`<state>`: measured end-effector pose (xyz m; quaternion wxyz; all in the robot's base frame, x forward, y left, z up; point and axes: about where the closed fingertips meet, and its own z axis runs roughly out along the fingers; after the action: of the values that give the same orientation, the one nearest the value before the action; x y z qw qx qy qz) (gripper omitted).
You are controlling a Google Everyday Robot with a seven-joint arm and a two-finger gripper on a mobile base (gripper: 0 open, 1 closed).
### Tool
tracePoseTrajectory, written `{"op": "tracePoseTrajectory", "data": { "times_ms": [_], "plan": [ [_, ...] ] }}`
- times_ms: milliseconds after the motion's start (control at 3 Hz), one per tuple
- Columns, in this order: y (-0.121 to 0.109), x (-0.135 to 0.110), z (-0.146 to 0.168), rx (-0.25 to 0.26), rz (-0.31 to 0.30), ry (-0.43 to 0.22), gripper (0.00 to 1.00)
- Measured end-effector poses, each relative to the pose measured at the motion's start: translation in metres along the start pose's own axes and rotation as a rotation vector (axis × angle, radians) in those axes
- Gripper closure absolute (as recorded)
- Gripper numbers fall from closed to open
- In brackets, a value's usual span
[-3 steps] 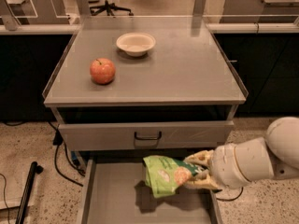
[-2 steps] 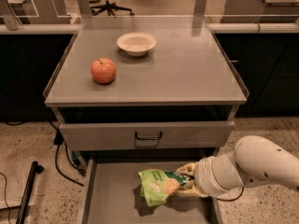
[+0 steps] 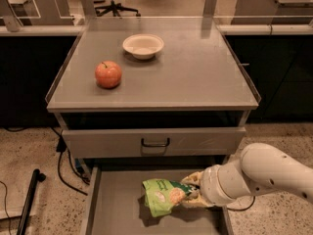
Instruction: Place green rice chip bag into middle drawer
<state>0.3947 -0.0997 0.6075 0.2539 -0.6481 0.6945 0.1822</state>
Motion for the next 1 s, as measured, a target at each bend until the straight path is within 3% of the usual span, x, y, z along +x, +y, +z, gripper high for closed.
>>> {"op": "tracePoseTrajectory", "data": {
  "times_ms": [667, 1000],
  "plan": [
    [-0.004, 0.046, 0.057, -0.043, 0.113, 0.004, 1.00],
    [-0.013, 0.068, 0.082, -0.001, 0.134, -0.027, 1.00]
  ]
}}
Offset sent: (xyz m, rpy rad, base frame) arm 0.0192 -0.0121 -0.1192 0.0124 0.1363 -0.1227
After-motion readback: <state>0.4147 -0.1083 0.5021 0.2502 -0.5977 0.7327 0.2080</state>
